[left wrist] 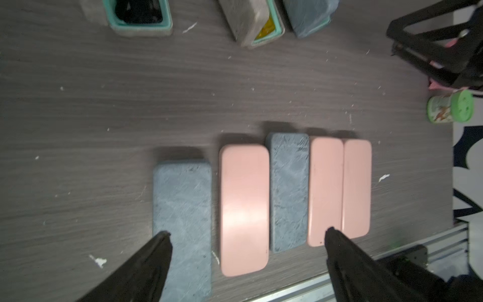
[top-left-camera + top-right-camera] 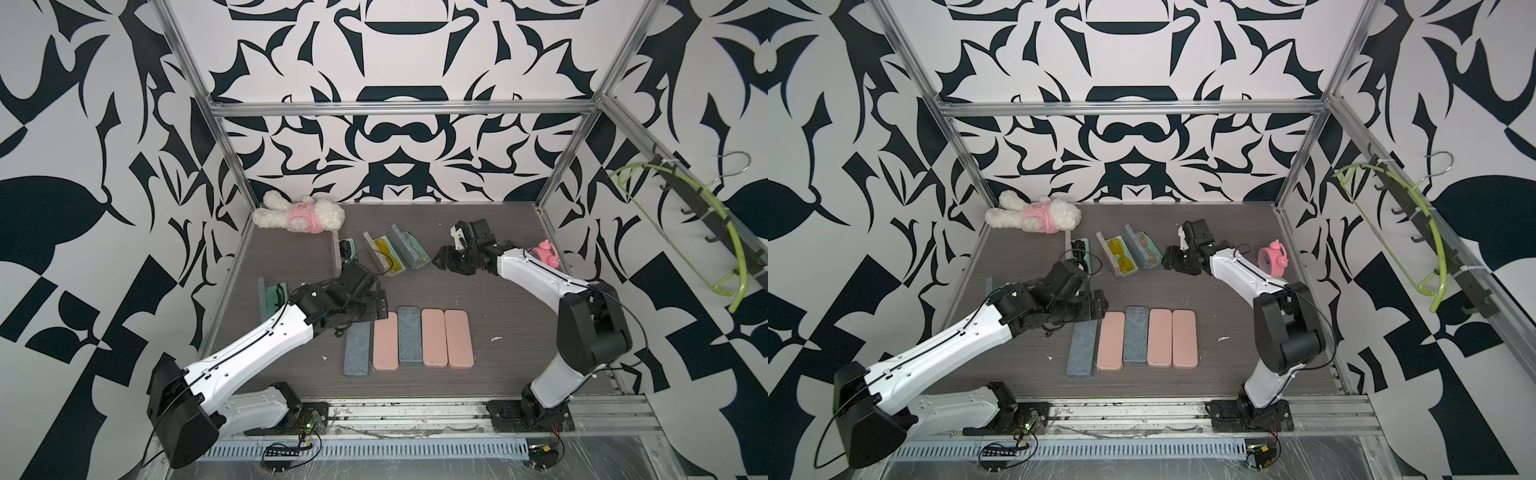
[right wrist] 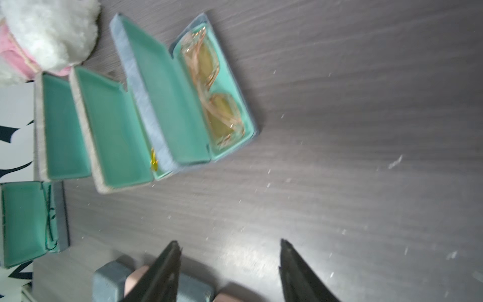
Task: Close the glasses case
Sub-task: Place the glasses case at the center of the board, then move the glasses case to the center of the board.
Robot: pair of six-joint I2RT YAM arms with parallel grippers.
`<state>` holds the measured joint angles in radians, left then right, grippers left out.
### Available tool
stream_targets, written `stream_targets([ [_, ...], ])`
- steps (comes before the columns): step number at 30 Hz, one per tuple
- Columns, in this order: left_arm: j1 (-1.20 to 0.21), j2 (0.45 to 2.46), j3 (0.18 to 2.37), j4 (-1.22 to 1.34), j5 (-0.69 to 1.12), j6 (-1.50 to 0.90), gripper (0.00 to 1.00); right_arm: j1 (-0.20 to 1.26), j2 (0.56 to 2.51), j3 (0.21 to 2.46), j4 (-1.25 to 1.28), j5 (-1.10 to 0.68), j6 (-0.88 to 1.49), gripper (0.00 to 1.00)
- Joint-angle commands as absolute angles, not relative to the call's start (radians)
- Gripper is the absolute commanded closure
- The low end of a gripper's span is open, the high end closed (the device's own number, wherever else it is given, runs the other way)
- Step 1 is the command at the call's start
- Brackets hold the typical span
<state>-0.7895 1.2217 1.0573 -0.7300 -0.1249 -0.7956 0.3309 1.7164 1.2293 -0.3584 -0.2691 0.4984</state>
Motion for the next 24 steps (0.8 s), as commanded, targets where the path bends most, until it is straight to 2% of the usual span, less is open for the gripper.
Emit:
stream_targets([
  [1,-0.716,1.351,1.185,-0.671,0.026,-0.708,0.06,0.315,1.791,1.336,-0.358,-0.317,0.466,0.43],
  [6,-0.623,1.582,1.414,-0.636,0.151,-0.663,0.14,0.313,1.954,1.508,-0.360,-0.333,0.439,0.51],
  [9,-0.593,1.699,1.524,-0.621,0.194,-0.663,0.24,0.312,2.045,1.593,-0.354,-0.347,0.432,0.55],
  [13,-0.580,1.835,1.651,-0.623,0.215,-0.660,0.28,0.311,2.126,1.668,-0.340,-0.349,0.426,0.57],
  [18,-0.575,1.949,1.738,-0.615,0.226,-0.661,0.35,0.311,2.196,1.722,-0.319,-0.356,0.415,0.62],
  [24,-0.575,2.012,1.779,-0.608,0.225,-0.655,0.39,0.312,2.215,1.712,-0.297,-0.346,0.401,0.66],
])
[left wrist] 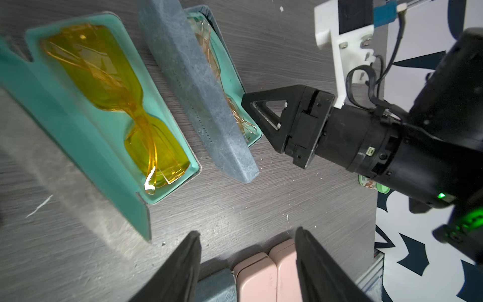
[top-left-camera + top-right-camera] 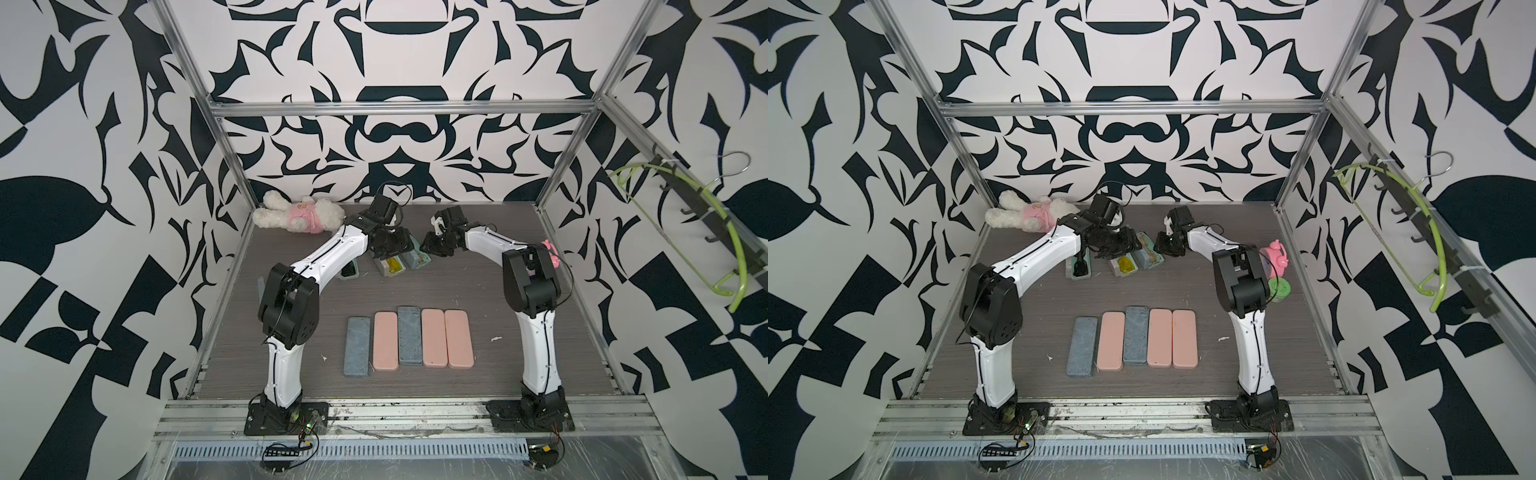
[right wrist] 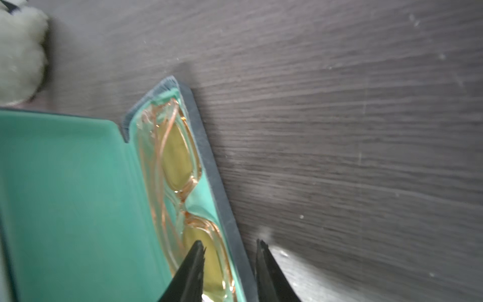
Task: Close the glasses case
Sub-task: Move the glasses case to the center of the board.
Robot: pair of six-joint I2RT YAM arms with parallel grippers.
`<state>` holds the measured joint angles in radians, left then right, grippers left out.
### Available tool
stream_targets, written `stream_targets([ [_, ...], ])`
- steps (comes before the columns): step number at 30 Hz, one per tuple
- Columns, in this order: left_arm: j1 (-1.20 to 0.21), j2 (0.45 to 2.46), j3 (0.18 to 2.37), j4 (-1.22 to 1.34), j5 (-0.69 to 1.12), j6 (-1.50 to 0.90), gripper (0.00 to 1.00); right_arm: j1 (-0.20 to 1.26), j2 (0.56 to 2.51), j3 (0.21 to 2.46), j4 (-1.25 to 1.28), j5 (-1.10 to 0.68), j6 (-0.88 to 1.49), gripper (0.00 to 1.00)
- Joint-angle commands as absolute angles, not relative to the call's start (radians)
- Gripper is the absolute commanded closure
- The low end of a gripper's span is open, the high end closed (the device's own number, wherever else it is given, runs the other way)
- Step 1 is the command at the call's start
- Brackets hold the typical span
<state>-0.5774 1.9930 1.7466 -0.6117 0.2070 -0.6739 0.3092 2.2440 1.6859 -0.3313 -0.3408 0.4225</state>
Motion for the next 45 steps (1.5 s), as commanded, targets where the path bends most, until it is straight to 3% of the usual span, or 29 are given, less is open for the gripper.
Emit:
stream_targets([
  [1,-0.574,2.018,1.782,-0.608,0.225,-0.654,0.40,0.311,2.214,1.707,-0.292,-0.346,0.400,0.67],
  [21,-0.577,2.011,1.755,-0.601,0.227,-0.634,0.47,0.351,2.105,1.535,-0.242,-0.234,0.371,0.92],
  [45,-0.644,1.929,1.646,-0.552,0.227,-0.687,0.46,0.478,1.725,1.111,-0.281,0.110,0.428,1.00],
])
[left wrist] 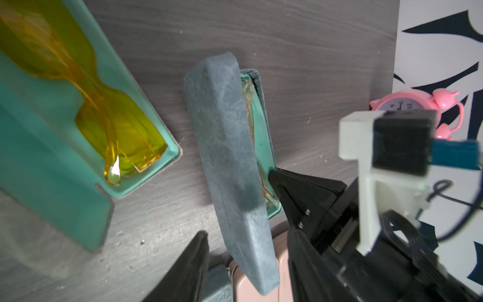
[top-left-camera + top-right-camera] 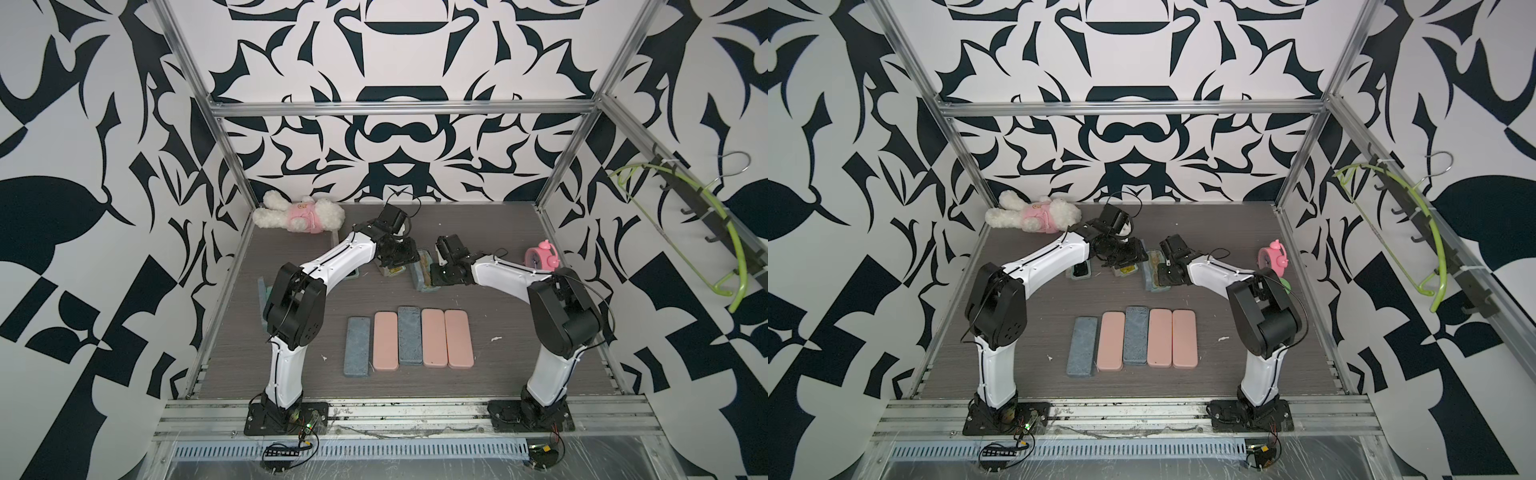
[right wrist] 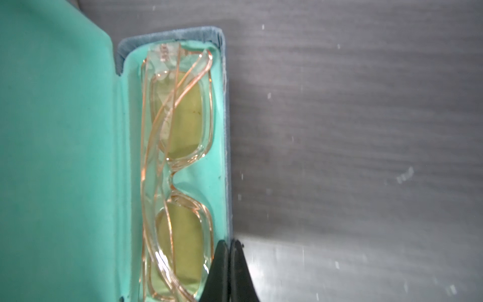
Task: Close the glasses case
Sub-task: Move the glasses case to the center of the board.
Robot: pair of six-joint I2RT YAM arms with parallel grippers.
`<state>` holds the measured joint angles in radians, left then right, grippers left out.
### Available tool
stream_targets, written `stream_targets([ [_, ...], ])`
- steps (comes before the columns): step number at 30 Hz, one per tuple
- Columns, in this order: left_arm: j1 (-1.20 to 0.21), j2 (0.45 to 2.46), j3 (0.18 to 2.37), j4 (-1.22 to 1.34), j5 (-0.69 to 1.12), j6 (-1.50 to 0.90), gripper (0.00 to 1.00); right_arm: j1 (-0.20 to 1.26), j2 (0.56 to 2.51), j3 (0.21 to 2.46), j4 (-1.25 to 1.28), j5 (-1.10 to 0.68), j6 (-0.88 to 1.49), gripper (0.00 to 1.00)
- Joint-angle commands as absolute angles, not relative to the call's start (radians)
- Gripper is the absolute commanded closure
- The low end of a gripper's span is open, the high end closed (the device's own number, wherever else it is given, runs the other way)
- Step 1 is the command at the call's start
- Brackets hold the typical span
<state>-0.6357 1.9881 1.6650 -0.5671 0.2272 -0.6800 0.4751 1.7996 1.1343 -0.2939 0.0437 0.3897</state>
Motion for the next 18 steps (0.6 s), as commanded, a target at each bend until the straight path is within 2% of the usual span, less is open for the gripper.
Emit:
stream_targets([
  [1,-0.647,1.924,1.638,-0.549,0.226,-0.689,0.46,0.482,1.712,1.097,-0.283,0.114,0.437,1.00],
  [18,-0.676,1.860,1.546,-0.515,0.219,-0.719,0.45,0.546,1.617,0.953,-0.293,0.175,0.548,1.00],
])
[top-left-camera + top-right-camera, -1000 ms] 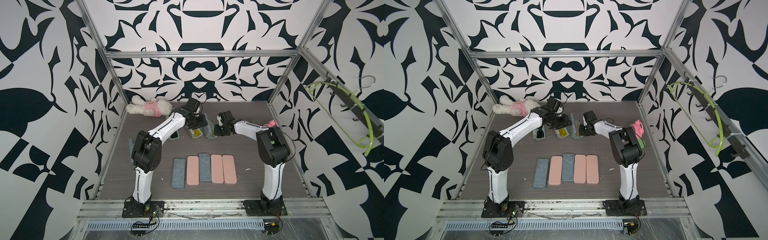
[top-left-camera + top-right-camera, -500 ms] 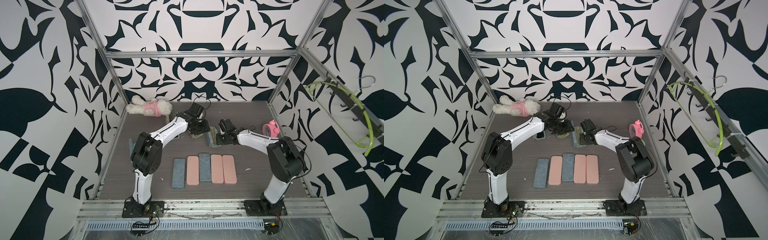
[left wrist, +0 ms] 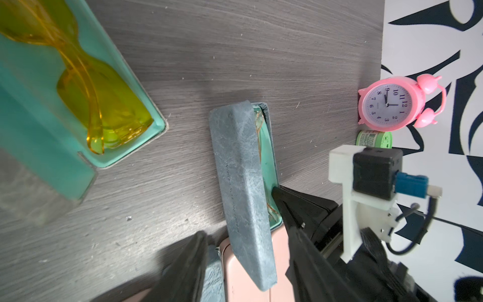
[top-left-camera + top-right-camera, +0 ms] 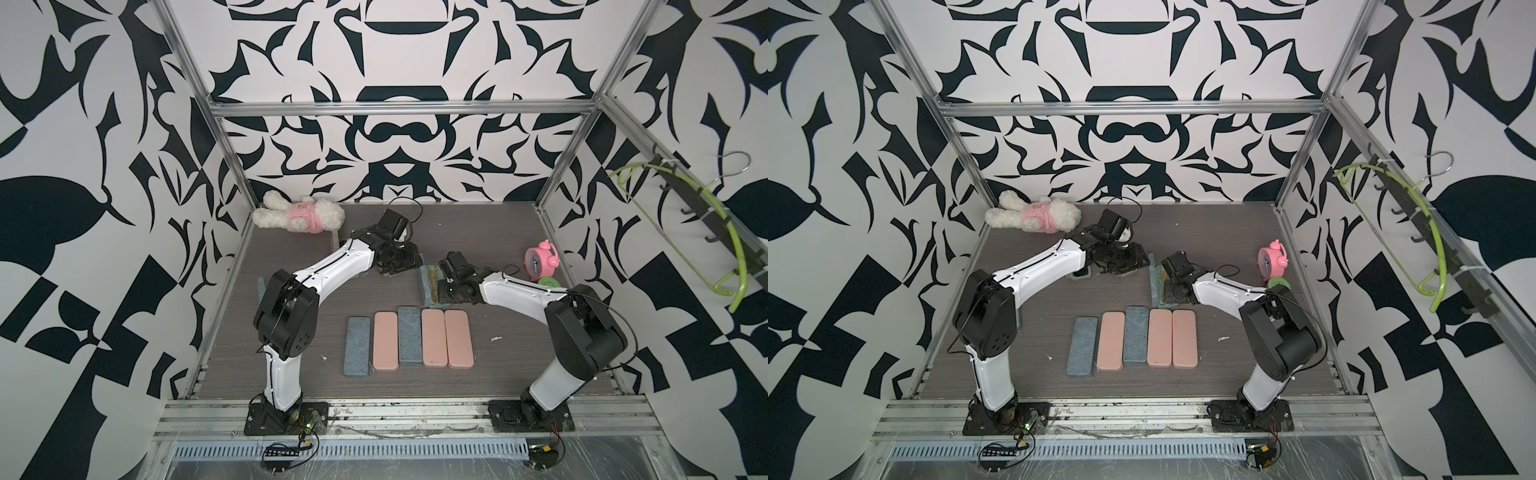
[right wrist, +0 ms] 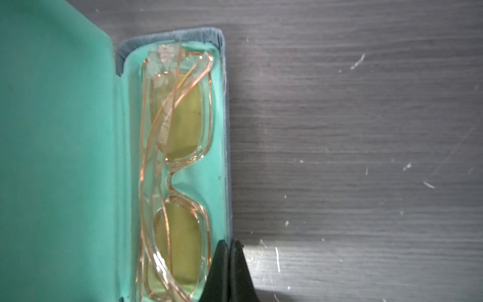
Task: Close the glasses case
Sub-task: Move the glasses case to the center of the board, then close the glasses case at the center of the board.
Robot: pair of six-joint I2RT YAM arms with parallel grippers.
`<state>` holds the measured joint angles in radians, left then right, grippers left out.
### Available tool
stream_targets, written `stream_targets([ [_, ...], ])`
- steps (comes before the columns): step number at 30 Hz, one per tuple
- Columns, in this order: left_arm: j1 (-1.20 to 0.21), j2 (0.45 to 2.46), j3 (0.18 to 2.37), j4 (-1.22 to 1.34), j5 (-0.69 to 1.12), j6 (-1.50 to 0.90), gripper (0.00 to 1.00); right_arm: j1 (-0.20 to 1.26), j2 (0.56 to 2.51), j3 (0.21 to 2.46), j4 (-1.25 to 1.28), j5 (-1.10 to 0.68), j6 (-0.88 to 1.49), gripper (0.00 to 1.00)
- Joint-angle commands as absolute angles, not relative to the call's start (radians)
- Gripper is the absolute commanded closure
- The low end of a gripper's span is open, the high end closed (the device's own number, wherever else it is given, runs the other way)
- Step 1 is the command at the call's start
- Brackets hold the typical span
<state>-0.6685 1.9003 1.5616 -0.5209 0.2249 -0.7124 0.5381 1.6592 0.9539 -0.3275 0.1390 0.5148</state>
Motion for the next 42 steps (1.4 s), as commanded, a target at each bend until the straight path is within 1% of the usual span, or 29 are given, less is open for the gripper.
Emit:
stream_targets([
  [1,-0.675,1.861,1.544,-0.513,0.219,-0.719,0.45,0.546,1.615,0.951,-0.292,0.176,0.550,0.99],
  [7,-0.676,1.859,1.524,-0.496,0.226,-0.730,0.40,0.545,1.601,0.937,-0.284,0.175,0.557,0.95],
  [10,-0.677,1.856,1.513,-0.488,0.227,-0.737,0.37,0.545,1.594,0.934,-0.278,0.165,0.557,0.91],
  [18,-0.676,1.847,1.497,-0.479,0.229,-0.748,0.28,0.544,1.578,0.932,-0.270,0.125,0.557,0.73],
  [22,-0.677,1.836,1.496,-0.477,0.224,-0.752,0.20,0.541,1.552,0.933,-0.282,0.121,0.552,0.63],
  [24,-0.676,1.832,1.499,-0.477,0.223,-0.753,0.19,0.537,1.538,0.935,-0.287,0.110,0.549,0.59],
  [31,-0.677,1.834,1.515,-0.485,0.221,-0.753,0.17,0.515,1.502,0.944,-0.323,0.067,0.540,0.59],
  [35,-0.676,1.833,1.525,-0.488,0.222,-0.752,0.16,0.480,1.469,0.934,-0.331,-0.001,0.533,0.59],
  [39,-0.675,1.844,1.535,-0.481,0.240,-0.754,0.16,0.413,1.441,0.912,-0.313,-0.086,0.521,0.59],
  [42,-0.676,1.863,1.536,-0.455,0.283,-0.766,0.18,0.345,1.449,0.896,-0.269,-0.210,0.506,0.59],
])
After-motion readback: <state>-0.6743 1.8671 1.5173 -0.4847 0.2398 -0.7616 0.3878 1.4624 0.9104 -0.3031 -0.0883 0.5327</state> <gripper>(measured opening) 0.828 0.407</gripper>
